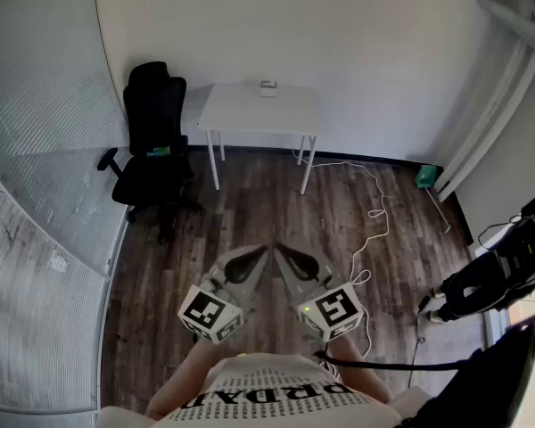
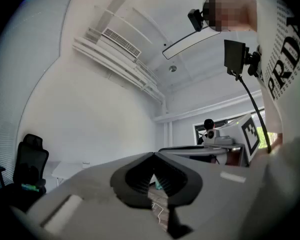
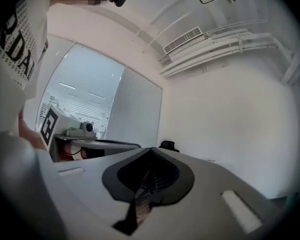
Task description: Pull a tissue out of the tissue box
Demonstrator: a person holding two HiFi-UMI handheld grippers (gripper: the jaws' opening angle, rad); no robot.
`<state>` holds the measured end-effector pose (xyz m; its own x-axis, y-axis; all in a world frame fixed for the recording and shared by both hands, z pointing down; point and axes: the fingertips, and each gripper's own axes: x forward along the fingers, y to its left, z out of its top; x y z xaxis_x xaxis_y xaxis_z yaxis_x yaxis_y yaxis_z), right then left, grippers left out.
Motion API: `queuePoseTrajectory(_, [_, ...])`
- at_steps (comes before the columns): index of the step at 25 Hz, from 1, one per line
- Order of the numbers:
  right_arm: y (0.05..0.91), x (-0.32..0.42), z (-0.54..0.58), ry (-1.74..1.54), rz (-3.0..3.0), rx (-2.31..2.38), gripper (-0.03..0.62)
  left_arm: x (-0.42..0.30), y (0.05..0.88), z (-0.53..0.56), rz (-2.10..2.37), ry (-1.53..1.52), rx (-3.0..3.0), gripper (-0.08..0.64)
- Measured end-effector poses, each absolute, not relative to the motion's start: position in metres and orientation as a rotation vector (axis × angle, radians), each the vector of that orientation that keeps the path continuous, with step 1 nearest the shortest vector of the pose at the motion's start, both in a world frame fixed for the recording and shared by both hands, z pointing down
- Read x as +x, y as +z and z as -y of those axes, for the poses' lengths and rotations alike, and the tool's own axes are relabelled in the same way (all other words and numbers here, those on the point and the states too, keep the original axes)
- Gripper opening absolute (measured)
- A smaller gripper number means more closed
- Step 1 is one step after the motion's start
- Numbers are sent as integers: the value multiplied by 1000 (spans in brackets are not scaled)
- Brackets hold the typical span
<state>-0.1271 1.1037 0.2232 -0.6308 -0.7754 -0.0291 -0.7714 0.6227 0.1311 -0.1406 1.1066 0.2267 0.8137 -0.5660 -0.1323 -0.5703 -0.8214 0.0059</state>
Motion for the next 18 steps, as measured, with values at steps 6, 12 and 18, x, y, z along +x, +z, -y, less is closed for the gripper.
queuePoseTrajectory(6, [220,-131,-1106,-160,2830,1354,8,-145,227,-1110,-916,208,-2962,-6])
queuePoseTrajectory(12, [217,-136,-1110,-156,2848,1354,8,-151,227,-1114,-924,218,-2960,-8])
queuePoseTrajectory(18, [220,-152,-1112,-160,2856,1316,8,-163,226,-1115,-929,226,-2955,-8])
